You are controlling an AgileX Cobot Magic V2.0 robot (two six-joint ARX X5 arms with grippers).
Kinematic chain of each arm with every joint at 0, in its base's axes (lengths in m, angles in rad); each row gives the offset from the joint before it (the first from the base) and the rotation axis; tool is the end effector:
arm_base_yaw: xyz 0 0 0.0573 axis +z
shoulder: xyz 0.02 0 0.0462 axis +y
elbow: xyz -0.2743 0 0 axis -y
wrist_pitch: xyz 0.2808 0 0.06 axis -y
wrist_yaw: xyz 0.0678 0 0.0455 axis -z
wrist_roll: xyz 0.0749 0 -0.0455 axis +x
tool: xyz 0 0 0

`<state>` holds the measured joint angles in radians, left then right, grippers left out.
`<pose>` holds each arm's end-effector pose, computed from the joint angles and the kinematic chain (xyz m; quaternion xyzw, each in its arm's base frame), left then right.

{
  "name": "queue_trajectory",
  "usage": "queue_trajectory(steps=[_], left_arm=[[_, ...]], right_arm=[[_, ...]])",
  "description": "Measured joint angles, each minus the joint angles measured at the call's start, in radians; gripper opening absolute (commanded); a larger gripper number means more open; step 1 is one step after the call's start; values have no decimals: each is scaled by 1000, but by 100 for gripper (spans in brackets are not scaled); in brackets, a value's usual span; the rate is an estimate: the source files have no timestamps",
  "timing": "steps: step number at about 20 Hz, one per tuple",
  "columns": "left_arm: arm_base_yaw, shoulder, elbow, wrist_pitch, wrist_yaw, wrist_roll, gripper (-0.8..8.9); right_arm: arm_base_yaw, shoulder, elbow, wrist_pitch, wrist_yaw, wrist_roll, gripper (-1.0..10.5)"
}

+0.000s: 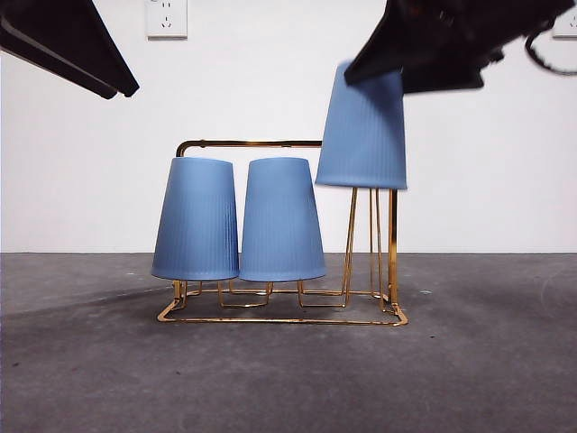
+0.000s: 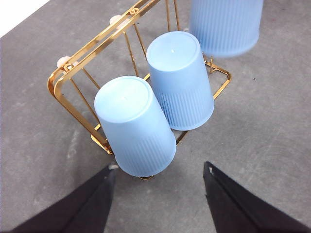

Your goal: The left arm pick up the left cup on cup holder and place it on desk, then the right arm insert the right cup into the first cup, and then the left arm insert the mid cup into the first cup

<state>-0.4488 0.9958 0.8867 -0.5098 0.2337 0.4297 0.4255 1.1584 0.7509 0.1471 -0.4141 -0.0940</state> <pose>0.2367 -0.1332 0.2812 0.2233 0.2279 -0.3760 0.8700 0.2821 0.1609 0.2635 -0.0433 0.1107 0.4098 0.9044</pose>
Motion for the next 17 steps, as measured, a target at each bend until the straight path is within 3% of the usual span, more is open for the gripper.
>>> queue_trajectory(steps=[5, 9, 13, 17], left_arm=[[1, 0, 0, -3, 0, 0, 282], [1, 0, 0, -3, 0, 0, 282], [1, 0, 0, -6, 0, 0, 282], [1, 0, 0, -7, 0, 0, 282]], right_arm=[[20, -133, 0, -103, 1, -33, 252], [110, -193, 0, -252, -11, -43, 271], [224, -189, 0, -322, 4, -76, 275], [267, -100, 0, -314, 26, -93, 275]])
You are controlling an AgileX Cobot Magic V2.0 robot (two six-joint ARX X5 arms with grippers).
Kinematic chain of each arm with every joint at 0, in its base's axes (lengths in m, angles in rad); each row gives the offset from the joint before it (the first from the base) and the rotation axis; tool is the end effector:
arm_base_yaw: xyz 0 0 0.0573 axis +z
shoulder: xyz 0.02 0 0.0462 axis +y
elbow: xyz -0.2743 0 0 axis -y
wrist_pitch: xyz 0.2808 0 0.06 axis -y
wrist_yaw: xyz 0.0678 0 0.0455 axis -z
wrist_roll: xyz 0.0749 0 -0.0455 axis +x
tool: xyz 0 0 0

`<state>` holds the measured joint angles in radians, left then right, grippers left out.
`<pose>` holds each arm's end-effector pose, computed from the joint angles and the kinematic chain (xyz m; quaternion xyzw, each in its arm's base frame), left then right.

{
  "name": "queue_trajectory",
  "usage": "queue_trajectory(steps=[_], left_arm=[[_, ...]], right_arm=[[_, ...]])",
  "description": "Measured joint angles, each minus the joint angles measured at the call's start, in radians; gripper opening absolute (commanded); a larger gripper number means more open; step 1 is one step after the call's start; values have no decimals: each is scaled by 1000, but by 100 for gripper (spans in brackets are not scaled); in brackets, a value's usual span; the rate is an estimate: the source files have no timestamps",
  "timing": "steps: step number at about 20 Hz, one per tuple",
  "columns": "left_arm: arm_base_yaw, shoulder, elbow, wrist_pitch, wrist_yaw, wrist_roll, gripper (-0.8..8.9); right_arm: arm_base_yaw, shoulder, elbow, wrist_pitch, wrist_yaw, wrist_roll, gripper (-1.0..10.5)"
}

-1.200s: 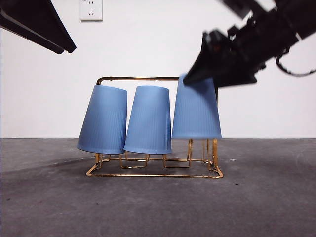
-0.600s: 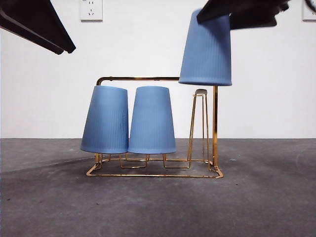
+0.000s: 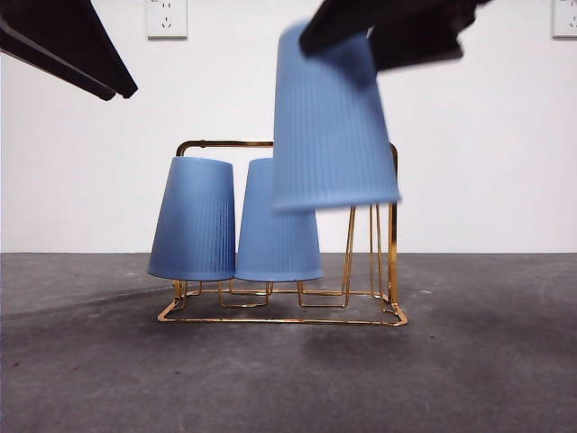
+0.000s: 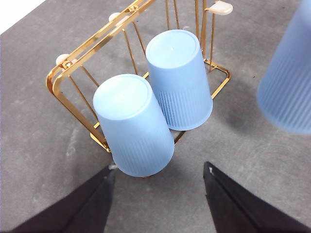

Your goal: The left arm pick up the left cup on cup holder and place it on desk, then the right arm insert the right cup into the first cup, and then the left arm insert the mid cup into the first cup

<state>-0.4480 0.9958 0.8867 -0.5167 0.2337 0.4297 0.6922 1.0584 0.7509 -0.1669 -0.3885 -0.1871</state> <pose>0.2363 -0.1328 0.2804 0.2233 0.2312 -0.3760 0.8691 0.2077 0.2090 0.2521 -0.1133 0.1846 0.5195 0.8266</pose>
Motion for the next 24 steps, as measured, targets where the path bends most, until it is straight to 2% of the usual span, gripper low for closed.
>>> queue_trajectory(steps=[7, 14, 18, 24], left_arm=[[0, 0, 0, -2, 0, -2, 282], [0, 0, 0, -20, 0, -4, 282], [0, 0, 0, -21, 0, -4, 282], [0, 0, 0, -22, 0, -4, 282]], right_arm=[[21, 153, -72, 224, 0, 1, 275], [58, 160, -231, 500, 18, 1, 274], [79, 171, -239, 505, 79, 1, 274], [80, 267, -244, 534, 79, 1, 267]])
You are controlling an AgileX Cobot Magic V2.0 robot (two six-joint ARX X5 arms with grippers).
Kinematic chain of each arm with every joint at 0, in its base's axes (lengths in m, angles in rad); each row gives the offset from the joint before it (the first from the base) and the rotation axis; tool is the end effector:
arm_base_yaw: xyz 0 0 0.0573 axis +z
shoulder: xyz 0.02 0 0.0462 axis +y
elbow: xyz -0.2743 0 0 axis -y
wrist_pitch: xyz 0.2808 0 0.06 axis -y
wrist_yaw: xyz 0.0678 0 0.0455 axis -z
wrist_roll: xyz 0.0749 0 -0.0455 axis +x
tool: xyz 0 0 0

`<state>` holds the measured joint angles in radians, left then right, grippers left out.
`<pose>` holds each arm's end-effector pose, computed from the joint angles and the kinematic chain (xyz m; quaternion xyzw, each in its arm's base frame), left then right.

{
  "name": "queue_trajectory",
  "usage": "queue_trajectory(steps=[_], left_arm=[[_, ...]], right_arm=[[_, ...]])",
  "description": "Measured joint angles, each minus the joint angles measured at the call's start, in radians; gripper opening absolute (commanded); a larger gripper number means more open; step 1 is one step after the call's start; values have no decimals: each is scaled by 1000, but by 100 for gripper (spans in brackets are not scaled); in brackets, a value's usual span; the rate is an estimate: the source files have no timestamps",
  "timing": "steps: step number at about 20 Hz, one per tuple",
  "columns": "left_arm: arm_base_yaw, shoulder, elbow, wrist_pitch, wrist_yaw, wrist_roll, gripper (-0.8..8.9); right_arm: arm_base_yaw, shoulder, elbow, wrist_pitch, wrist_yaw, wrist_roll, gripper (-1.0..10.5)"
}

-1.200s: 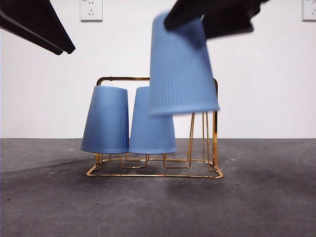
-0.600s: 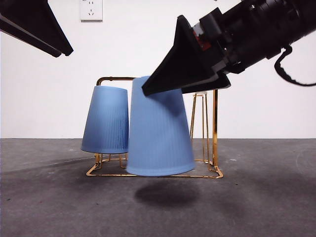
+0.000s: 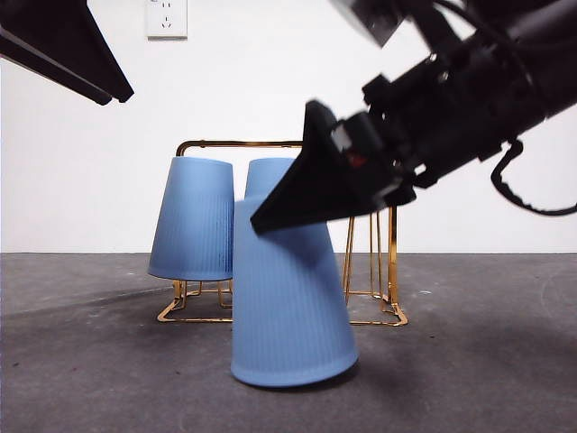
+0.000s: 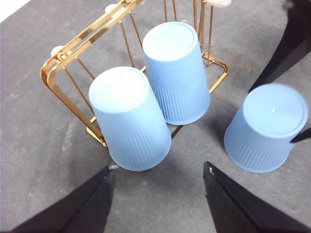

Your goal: The left arm pick up the left cup on cup holder and place it on desk, then the right arm insert the right cup into the first cup, and then the left arm insert the mid cup into the first cup

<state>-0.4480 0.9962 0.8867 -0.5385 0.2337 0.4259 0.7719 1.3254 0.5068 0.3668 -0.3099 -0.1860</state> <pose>0.2347 -0.1320 0.2778 0.2221 0.2424 -0.3766 0.8661 0.2092 0.2355 0.1448 -0.1286 0.1705 0.5199 0.8271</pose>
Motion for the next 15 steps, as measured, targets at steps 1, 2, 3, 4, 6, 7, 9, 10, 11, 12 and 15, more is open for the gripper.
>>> queue_trajectory(steps=[1, 2, 3, 4, 6, 7, 9, 10, 11, 12, 15], left_arm=[[0, 0, 0, 0, 0, 0, 282], [0, 0, 0, 0, 0, 0, 282], [0, 0, 0, 0, 0, 0, 282], [0, 0, 0, 0, 0, 0, 283], [0, 0, 0, 0, 0, 0, 283], [0, 0, 0, 0, 0, 0, 283], [0, 0, 0, -1, 0, 0, 283], [0, 0, 0, -3, 0, -1, 283], [0, 0, 0, -5, 0, -6, 283], [0, 0, 0, -4, 0, -11, 283], [0, 6, 0, 5, 0, -31, 283]], right_arm=[[0, 8, 0, 13, 0, 0, 267], [0, 12, 0, 19, 0, 0, 269], [0, 13, 0, 19, 0, 0, 306], [0, 13, 0, 20, 0, 4, 358], [0, 16, 0, 18, 1, 16, 410], [0, 19, 0, 14, 0, 27, 410], [0, 19, 0, 14, -1, 41, 410], [0, 18, 0, 14, -1, 51, 410], [0, 14, 0, 12, -1, 60, 410], [0, 0, 1, 7, 1, 66, 410], [0, -87, 60, -35, 53, 91, 410]])
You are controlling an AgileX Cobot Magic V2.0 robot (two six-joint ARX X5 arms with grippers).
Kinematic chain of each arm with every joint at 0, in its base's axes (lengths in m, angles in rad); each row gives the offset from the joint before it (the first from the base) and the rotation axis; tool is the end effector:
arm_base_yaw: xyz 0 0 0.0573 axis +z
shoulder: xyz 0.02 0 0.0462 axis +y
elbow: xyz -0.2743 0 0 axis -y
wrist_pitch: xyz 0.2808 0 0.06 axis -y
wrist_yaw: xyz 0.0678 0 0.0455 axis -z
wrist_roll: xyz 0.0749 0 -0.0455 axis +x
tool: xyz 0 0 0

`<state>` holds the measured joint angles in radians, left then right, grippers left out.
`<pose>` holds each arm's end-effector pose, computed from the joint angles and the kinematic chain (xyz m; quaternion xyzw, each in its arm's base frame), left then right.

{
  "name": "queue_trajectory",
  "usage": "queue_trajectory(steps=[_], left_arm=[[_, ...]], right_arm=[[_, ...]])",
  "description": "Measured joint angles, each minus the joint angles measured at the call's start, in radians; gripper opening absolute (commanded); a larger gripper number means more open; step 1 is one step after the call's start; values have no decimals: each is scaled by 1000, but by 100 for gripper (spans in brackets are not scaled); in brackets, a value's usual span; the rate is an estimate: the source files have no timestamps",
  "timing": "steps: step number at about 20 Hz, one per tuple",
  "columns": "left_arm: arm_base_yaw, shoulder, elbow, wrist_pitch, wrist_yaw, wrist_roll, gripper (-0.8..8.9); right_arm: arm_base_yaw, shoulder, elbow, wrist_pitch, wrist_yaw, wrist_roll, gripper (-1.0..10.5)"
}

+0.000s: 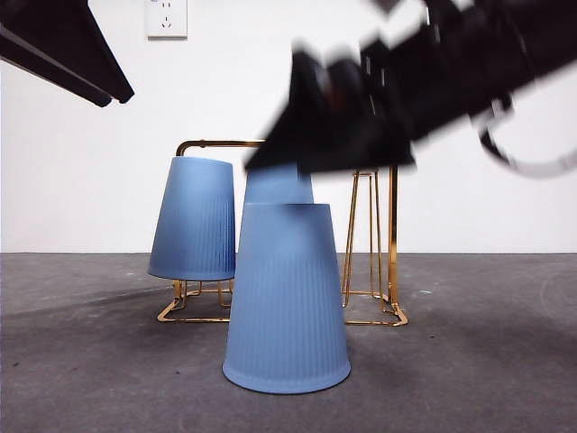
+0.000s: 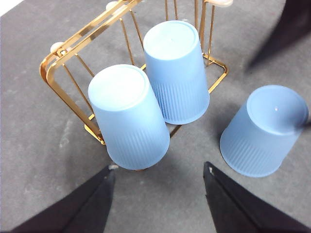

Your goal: The left arm pick up the left cup on cup holder and place it on desk, then the right arm insert the right cup into the first cup, and then the left arm insert the mid cup into the first cup

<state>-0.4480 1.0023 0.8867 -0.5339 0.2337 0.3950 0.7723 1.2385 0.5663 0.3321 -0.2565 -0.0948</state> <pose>0.2360 -0.1327 0.2768 0.2087 0.2489 -0.3729 0.8691 0.2158 0.2368 0.1881 -0.0838 0.1405 0.4921 0.8550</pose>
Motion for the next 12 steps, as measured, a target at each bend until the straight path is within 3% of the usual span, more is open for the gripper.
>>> queue_trajectory(steps=[3, 7, 12], left_arm=[[0, 21, 0, 64, 10, -43, 284], [12, 69, 0, 230, 112, -111, 298], [41, 149, -3, 396, 146, -179, 354]], right_arm=[[-9, -100, 125, -164, 26, 13, 410], [-35, -182, 243, -429, 26, -5, 410], [-81, -293, 256, -494, 71, -32, 410]])
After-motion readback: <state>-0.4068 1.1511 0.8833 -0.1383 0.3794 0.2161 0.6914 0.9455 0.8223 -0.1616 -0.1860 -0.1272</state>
